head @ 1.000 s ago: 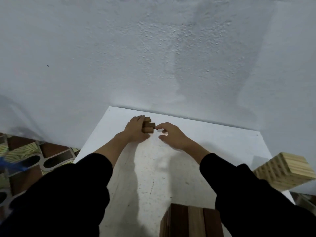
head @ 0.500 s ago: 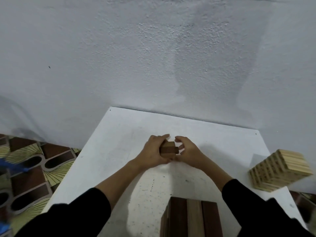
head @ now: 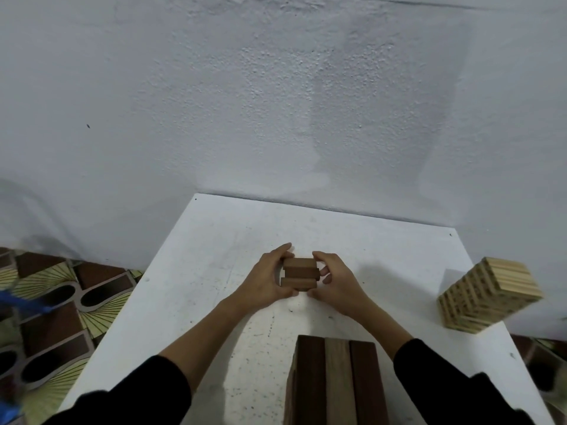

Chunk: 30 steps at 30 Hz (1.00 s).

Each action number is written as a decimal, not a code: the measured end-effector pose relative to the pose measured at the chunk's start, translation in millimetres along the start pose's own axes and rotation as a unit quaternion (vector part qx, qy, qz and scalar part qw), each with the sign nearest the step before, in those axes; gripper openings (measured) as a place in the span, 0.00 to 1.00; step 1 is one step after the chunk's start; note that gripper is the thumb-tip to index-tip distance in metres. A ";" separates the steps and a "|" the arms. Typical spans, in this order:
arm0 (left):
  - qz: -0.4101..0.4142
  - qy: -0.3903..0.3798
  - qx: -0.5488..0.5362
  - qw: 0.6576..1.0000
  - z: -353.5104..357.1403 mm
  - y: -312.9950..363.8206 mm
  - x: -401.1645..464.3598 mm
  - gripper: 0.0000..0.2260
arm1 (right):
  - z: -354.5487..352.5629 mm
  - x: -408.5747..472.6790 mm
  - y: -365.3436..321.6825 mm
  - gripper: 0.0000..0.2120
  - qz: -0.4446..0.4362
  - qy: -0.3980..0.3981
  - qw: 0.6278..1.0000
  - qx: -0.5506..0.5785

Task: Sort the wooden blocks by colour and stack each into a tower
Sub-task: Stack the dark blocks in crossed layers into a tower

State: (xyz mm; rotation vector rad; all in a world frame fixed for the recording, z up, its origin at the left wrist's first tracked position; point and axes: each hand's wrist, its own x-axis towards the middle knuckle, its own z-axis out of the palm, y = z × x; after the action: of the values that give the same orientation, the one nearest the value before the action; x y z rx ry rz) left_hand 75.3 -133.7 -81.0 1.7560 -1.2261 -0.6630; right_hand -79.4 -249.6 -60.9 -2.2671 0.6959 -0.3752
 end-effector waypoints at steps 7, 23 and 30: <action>-0.001 0.005 -0.009 1.000 2.1 -1.4 -0.7 0.41 | 1.8 -2.2 5.1 0.35 0.004 0.012 1.000 0.011; -0.020 -0.001 -0.007 1.000 0.3 6.7 -2.7 0.44 | -1.6 -1.3 6.5 0.38 0.024 -0.020 0.999 0.035; -0.026 -0.037 0.033 0.998 -10.2 7.1 -0.8 0.47 | -8.3 3.2 4.0 0.42 0.038 -0.072 0.996 0.027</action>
State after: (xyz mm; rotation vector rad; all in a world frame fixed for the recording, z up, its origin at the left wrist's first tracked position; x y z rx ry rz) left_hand 79.9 -130.4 -70.0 1.8372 -1.2675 -0.7307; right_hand -82.1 -258.4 -57.8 -2.1850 0.6863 -0.1896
